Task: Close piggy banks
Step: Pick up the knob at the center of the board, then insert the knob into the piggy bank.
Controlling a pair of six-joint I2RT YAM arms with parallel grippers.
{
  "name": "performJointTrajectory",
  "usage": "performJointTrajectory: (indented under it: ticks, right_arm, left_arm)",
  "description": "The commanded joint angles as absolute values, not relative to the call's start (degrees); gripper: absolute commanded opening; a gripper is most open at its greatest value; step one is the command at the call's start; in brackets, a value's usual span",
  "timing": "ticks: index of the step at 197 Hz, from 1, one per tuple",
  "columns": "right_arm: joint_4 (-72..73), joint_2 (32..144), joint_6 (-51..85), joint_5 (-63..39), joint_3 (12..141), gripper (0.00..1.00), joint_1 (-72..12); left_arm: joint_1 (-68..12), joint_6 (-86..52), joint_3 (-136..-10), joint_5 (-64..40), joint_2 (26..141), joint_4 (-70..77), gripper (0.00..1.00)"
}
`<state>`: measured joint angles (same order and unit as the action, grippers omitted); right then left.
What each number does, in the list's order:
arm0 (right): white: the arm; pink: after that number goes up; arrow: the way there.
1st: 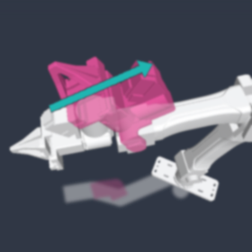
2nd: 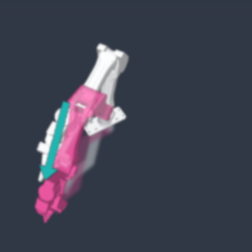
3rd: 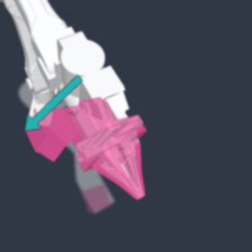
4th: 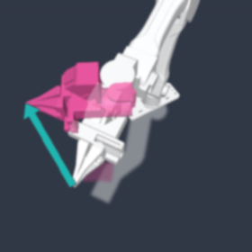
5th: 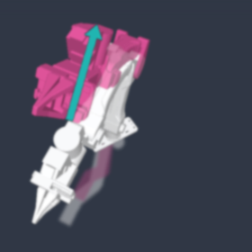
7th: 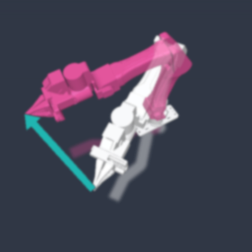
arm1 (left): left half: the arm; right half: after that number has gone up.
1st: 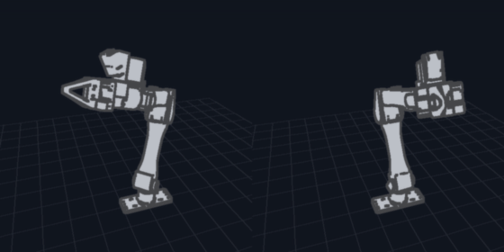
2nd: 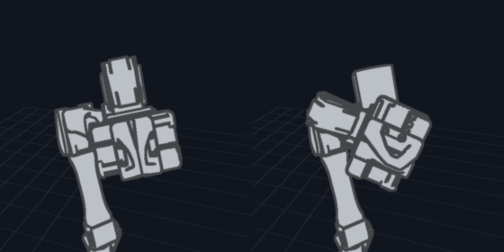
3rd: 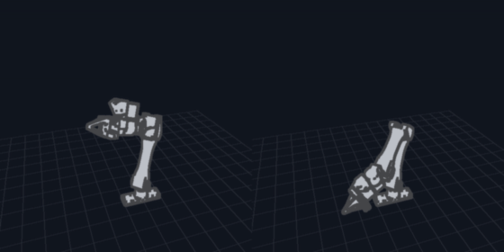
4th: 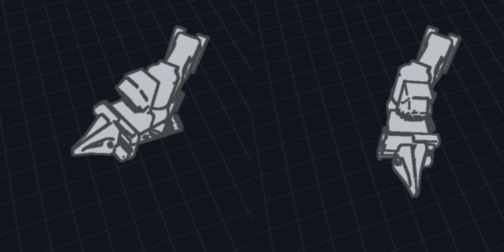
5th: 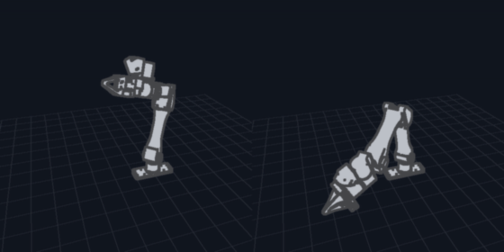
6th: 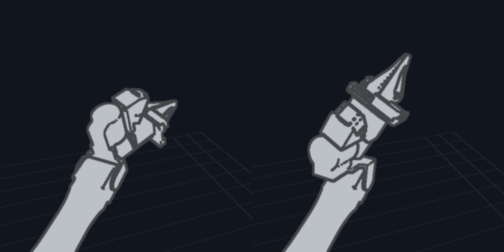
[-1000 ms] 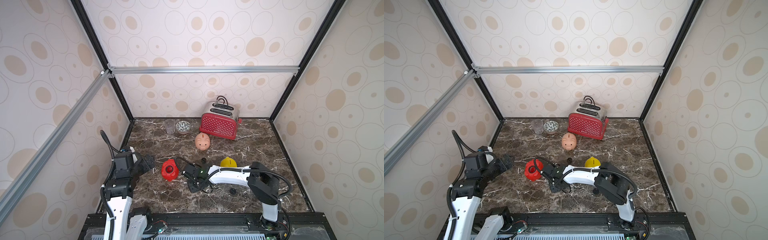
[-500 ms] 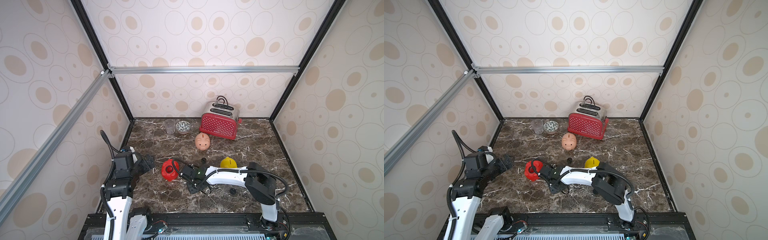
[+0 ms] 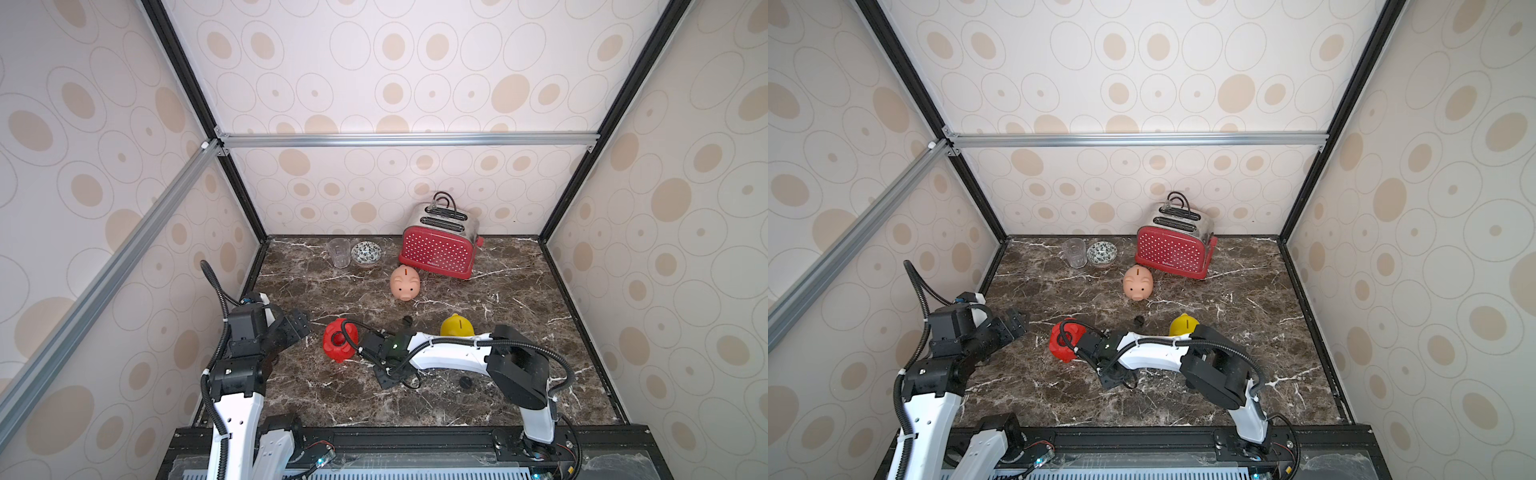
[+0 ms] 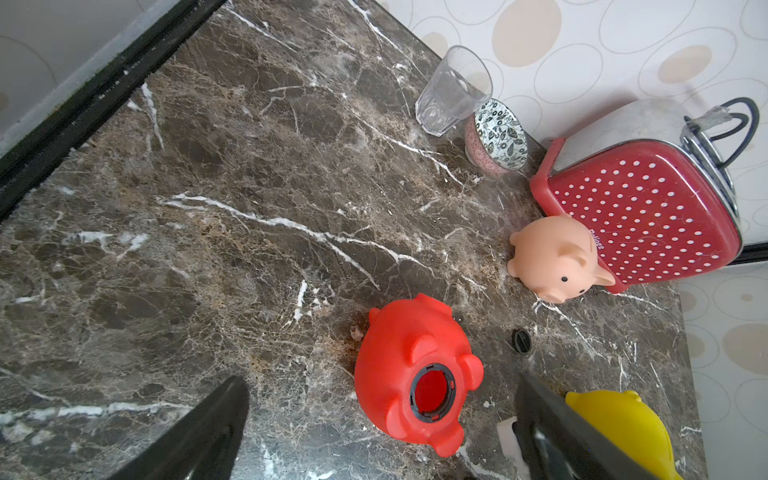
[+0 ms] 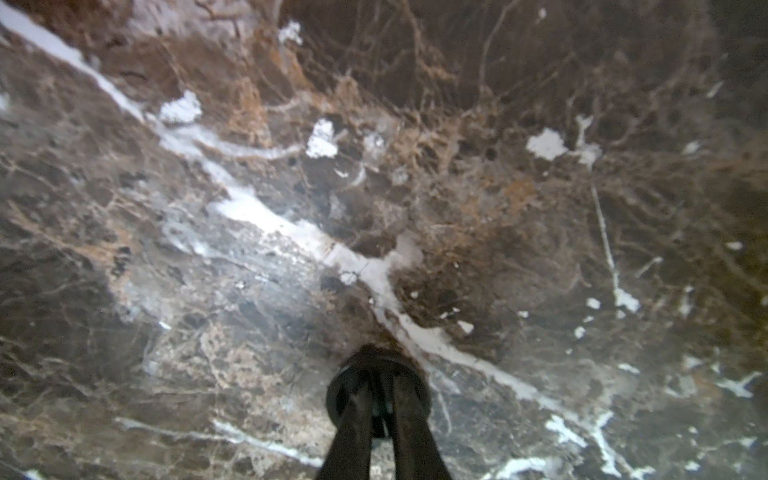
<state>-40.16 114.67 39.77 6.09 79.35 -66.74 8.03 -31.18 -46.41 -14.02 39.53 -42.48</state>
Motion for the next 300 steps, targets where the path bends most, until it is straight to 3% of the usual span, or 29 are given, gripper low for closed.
performJointTrajectory:
  ticks: [1, 20, 80, 167, 227, 260, 300]
  right_arm:
    - [-43.2, 118.1, 39.6, 8.1, 78.9, 0.09, -67.0]
    - [-43.1, 117.8, 39.7, 8.6, 78.7, 0.00, -66.9]
    - [-46.3, 113.9, 40.0, 12.4, 80.7, 0.00, -66.9]
    - [-57.5, 107.4, 53.4, 19.6, 88.4, 0.00, -66.9]
    - [-52.4, 102.0, 62.5, 12.6, 90.3, 0.00, -66.5]
    - [-56.1, 106.0, 73.3, 7.1, 98.5, 0.00, -66.6]
    - [-60.0, 112.5, 81.5, 8.6, 109.6, 0.00, -67.5]
  left_arm:
    - [8.4, -30.3, -46.5, -14.4, 39.5, -42.4, 0.99]
    - [8.4, -31.7, -45.3, -14.9, 39.6, -41.5, 0.99]
    - [8.4, -37.6, -39.1, -19.5, 43.3, -31.5, 0.99]
    - [8.4, -42.1, -32.6, -19.9, 49.4, -17.9, 0.99]
    - [8.4, -44.8, -28.9, -19.9, 55.4, -8.6, 0.99]
    - [8.4, -46.0, -27.2, -19.5, 58.5, -4.7, 0.99]
    - [8.4, -46.1, -26.3, -19.0, 60.0, -3.0, 0.99]
